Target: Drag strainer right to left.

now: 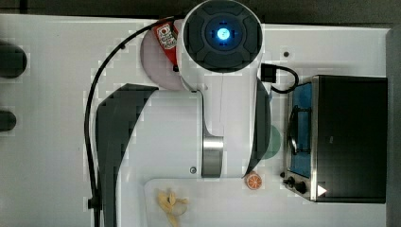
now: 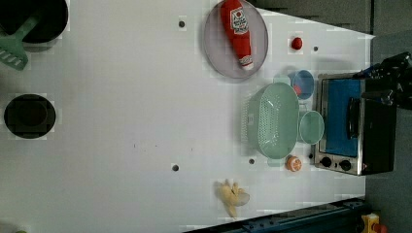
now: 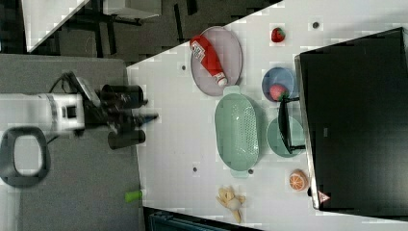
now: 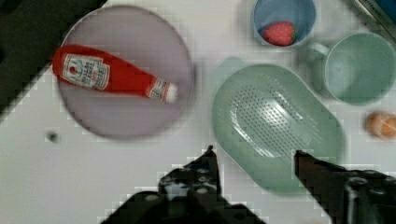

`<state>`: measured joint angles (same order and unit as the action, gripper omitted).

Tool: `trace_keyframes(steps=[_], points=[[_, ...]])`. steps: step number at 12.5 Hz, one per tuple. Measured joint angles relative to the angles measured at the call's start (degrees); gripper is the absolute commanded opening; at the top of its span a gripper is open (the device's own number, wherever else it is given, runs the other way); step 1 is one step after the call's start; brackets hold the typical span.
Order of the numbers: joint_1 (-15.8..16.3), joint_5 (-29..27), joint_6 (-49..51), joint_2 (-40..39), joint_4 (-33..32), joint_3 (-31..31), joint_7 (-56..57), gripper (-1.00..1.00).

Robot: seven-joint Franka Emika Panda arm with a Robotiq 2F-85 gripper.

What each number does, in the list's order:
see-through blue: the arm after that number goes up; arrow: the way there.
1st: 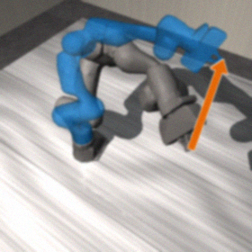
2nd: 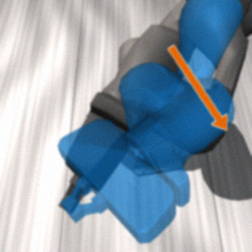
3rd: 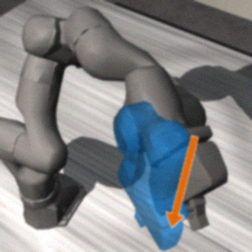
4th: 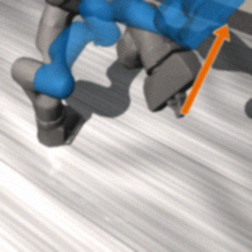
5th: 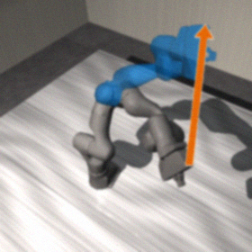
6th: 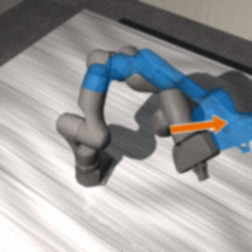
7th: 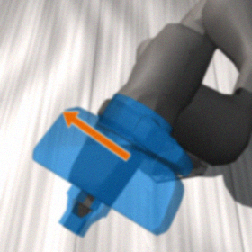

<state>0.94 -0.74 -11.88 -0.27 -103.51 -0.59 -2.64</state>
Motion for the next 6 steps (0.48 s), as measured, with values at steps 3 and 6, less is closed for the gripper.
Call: trace_keyframes(steps=[3,6], points=[[0.7,0.1,9.2,20.0,-16.9,-1.6,-0.2,0.99],[1.7,3.0,10.4,33.6,-19.0,-3.2,-0.4,1.0]])
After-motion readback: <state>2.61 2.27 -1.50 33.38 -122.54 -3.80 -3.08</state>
